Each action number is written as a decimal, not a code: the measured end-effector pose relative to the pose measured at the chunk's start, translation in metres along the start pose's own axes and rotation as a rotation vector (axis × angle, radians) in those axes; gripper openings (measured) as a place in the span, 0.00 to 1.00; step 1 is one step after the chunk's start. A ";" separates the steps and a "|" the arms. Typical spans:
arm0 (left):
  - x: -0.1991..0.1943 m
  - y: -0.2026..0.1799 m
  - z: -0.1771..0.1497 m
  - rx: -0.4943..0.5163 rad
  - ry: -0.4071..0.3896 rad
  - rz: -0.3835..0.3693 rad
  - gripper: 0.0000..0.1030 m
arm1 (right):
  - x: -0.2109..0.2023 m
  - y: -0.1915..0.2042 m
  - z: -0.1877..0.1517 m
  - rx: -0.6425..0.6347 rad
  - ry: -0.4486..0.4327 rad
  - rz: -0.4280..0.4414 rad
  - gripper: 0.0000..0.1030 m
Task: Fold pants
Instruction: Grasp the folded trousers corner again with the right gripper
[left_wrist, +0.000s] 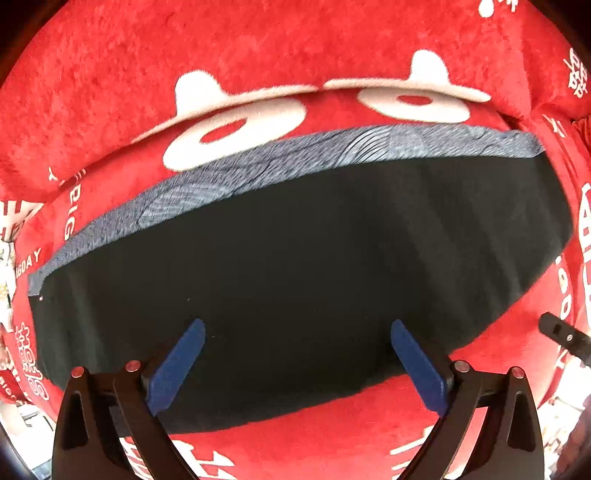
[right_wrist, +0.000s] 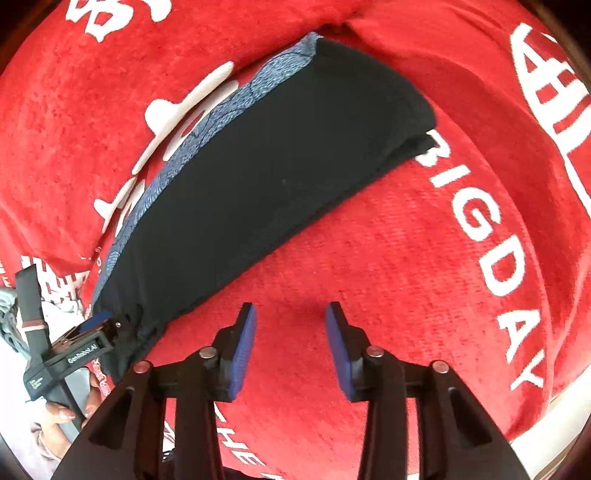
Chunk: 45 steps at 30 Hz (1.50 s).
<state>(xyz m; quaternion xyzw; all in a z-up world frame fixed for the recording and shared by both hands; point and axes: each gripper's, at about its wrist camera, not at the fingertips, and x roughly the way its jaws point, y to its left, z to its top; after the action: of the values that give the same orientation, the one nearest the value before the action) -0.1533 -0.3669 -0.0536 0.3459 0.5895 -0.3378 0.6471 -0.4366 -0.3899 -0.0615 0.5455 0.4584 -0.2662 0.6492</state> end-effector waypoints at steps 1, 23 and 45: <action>-0.003 -0.004 0.002 0.003 -0.005 0.002 0.98 | -0.003 -0.002 0.001 0.003 0.000 0.002 0.46; 0.014 -0.075 0.038 0.004 -0.001 -0.055 0.98 | -0.024 -0.086 0.051 0.334 -0.084 0.254 0.47; 0.014 -0.104 0.079 -0.024 -0.152 0.033 0.70 | -0.024 -0.049 0.078 0.240 -0.233 0.593 0.12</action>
<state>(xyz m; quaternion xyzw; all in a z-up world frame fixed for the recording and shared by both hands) -0.1981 -0.4894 -0.0673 0.3211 0.5369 -0.3454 0.6995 -0.4645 -0.4810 -0.0640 0.6935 0.1678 -0.1786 0.6775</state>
